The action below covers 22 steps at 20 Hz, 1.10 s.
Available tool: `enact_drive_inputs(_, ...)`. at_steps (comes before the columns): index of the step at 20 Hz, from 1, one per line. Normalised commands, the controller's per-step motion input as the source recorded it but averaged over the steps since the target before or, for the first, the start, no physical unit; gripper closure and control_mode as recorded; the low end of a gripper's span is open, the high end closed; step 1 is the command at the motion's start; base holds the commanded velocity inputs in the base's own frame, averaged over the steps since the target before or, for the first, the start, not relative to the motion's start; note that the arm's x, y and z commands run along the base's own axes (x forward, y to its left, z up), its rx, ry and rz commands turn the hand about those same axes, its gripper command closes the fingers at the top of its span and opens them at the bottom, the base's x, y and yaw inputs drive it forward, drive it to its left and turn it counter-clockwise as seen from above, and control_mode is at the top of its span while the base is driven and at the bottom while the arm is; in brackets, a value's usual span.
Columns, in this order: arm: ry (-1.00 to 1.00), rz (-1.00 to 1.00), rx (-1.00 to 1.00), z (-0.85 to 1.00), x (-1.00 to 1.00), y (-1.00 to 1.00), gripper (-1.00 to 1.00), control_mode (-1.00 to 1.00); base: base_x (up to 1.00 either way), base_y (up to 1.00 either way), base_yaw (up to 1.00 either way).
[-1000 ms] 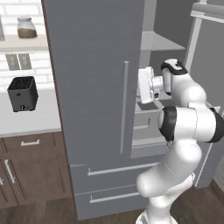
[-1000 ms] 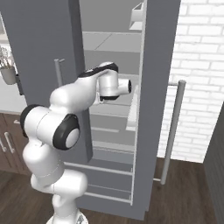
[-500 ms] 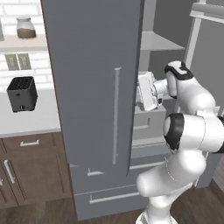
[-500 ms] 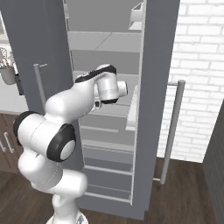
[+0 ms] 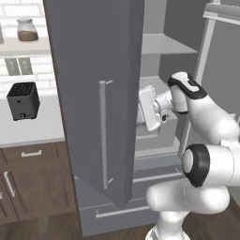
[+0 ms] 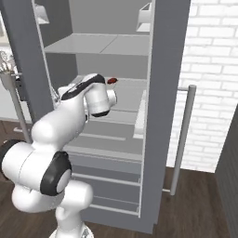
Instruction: Take the strawberry from the fridge and place it on top of the pancake, located on the dining counter.
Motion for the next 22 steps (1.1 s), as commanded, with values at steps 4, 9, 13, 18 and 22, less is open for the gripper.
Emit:
enact_drive_inputs(4, 0.00, 0.03, 0.00, -0.19, -0.66, 0.82, -1.00, -1.00, 0.00, 0.00, 0.00)
enact_drive_inputs(9, 0.00, -0.01, 0.02, -0.22, -0.43, 0.68, -1.00, -1.00, 0.00, 0.00, 0.00)
enact_drive_inputs(13, -0.02, -0.10, 0.00, -0.05, -0.35, 0.75, -1.00, -1.00, 0.00, 0.00, 0.00)
enact_drive_inputs(18, -0.03, -0.19, 0.00, 0.00, -0.39, 0.73, -1.00, -1.00, 0.00, 0.00, 0.00)
enact_drive_inputs(22, -0.04, -0.21, 0.00, 0.04, -0.23, 0.70, -1.00, -1.00, 0.00, 0.00, 0.00)
